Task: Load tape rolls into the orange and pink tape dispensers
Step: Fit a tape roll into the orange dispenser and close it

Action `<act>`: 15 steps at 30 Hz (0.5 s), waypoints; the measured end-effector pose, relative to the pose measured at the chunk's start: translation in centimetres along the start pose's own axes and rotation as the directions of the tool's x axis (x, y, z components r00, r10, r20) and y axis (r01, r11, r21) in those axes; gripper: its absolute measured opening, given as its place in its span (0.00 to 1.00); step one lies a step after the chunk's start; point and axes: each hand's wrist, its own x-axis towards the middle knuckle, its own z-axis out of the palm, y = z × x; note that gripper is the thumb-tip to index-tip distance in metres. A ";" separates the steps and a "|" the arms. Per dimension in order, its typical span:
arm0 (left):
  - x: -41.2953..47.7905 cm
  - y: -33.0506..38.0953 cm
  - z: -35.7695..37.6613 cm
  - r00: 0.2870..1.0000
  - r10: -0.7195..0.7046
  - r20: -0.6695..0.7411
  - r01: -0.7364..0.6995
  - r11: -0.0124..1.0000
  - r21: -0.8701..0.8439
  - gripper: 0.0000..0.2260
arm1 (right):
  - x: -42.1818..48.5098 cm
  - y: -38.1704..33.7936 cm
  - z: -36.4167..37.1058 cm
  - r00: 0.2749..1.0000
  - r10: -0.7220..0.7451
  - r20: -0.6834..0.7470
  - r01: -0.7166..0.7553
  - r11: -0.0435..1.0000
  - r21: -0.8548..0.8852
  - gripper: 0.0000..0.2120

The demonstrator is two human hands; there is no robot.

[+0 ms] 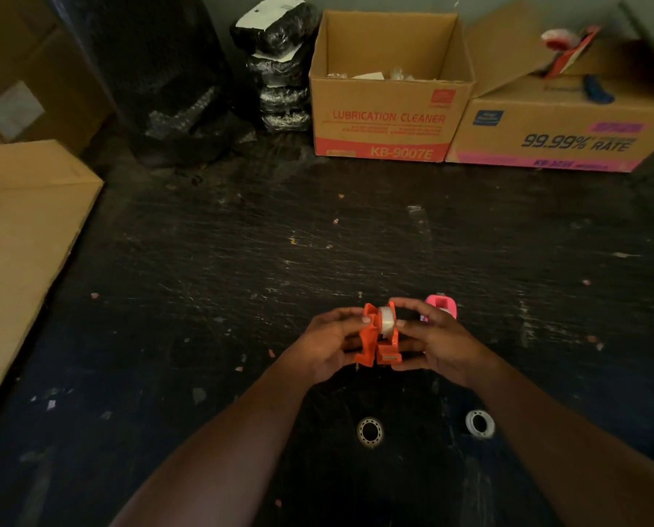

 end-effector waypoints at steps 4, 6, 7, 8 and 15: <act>0.5 0.0 0.2 1.000 0.019 -0.006 -0.019 1.000 -0.003 0.16 | -0.2 -0.3 -0.2 1.000 -0.011 0.007 0.010 1.000 0.012 0.18; 0.7 0.0 0.4 0.999 0.035 -0.026 -0.035 0.999 -0.001 0.17 | -0.5 -0.4 -0.3 1.000 -0.015 0.003 0.015 1.000 0.009 0.18; 0.8 0.0 0.4 0.999 0.046 -0.027 -0.046 0.999 0.005 0.18 | -0.6 -0.5 -0.3 1.000 -0.016 0.001 0.016 1.000 0.011 0.18; 0.8 0.0 0.5 0.998 0.060 -0.026 -0.060 0.998 0.015 0.19 | -0.6 -0.5 -0.4 1.000 -0.017 0.001 0.017 1.000 0.012 0.18; 0.6 0.3 0.9 0.989 0.130 -0.064 -0.125 0.989 0.076 0.20 | -0.8 -0.6 -0.5 1.000 -0.017 0.000 0.017 0.999 0.030 0.19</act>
